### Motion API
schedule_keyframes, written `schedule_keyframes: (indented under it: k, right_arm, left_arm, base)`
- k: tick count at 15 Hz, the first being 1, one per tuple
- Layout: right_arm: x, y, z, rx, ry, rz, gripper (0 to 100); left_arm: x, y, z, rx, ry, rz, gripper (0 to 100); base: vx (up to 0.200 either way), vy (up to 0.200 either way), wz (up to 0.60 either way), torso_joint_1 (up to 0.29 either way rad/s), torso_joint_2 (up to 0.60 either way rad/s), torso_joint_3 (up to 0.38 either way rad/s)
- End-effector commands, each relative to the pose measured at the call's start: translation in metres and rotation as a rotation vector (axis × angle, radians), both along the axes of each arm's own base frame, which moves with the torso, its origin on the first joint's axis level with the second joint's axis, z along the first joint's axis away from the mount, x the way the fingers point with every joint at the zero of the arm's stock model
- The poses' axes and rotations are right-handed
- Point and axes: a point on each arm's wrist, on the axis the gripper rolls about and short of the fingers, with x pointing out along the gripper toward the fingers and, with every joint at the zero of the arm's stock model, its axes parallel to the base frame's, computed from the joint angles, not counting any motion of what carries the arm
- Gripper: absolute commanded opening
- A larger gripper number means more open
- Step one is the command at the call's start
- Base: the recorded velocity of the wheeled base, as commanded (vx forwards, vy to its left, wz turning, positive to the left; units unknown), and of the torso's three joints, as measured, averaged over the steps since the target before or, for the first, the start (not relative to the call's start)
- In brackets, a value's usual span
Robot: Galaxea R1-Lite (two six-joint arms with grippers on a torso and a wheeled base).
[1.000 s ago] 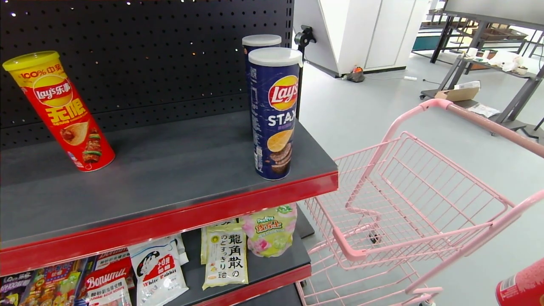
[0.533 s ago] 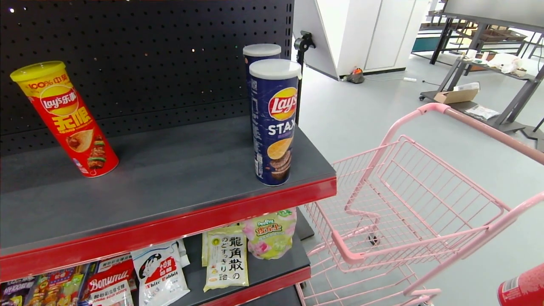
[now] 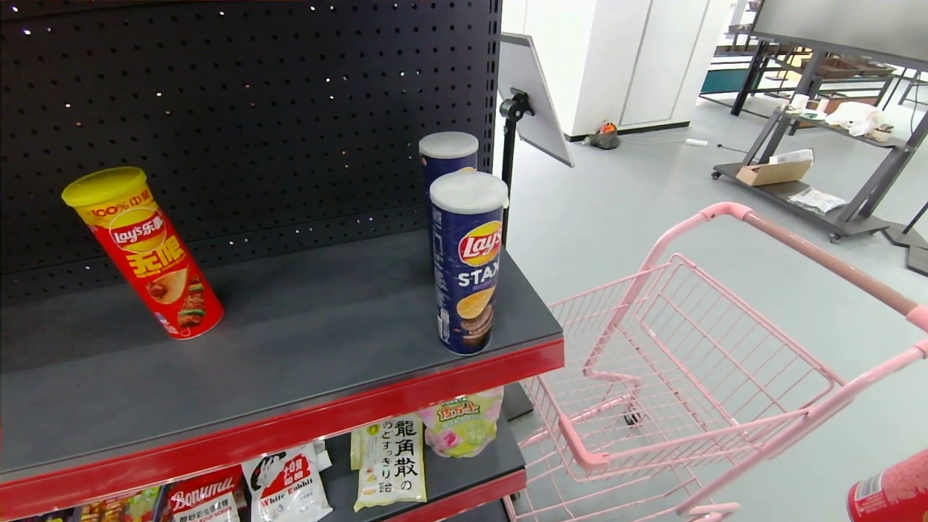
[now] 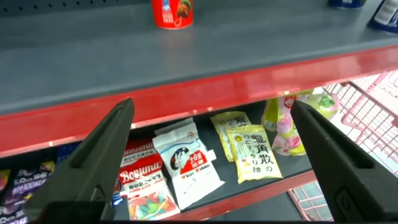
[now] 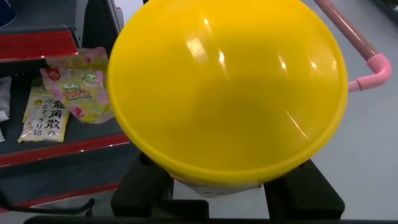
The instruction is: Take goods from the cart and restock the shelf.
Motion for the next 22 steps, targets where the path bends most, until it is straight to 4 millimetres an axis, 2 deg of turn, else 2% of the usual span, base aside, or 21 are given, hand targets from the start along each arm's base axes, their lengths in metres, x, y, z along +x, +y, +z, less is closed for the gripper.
schedule_keyframes:
  k: [1,15,22]
  right_arm:
    - [0.0015,-0.0002,0.0,0.0,0.008,0.002,0]
    - [0.0056,-0.0006,-0.0013,-0.03,0.03,0.01,0]
    - [0.0059,-0.0007,-0.0034,-0.03,0.037,0.012,0]
  left_arm:
    - [0.0001,0.0,-0.0001,0.0,0.001,0.0,100]
    - [0.0001,0.0,-0.0001,0.0,0.001,0.0,100]
    - [0.0001,0.0,-0.0001,0.0,0.001,0.0,100]
  base:
    - [0.0,0.0,0.0,0.163,-0.4,-0.232]
    - [0.0,0.0,0.0,0.143,-0.33,-0.186]
    - [0.0,0.0,0.6,0.009,0.0,-0.002]
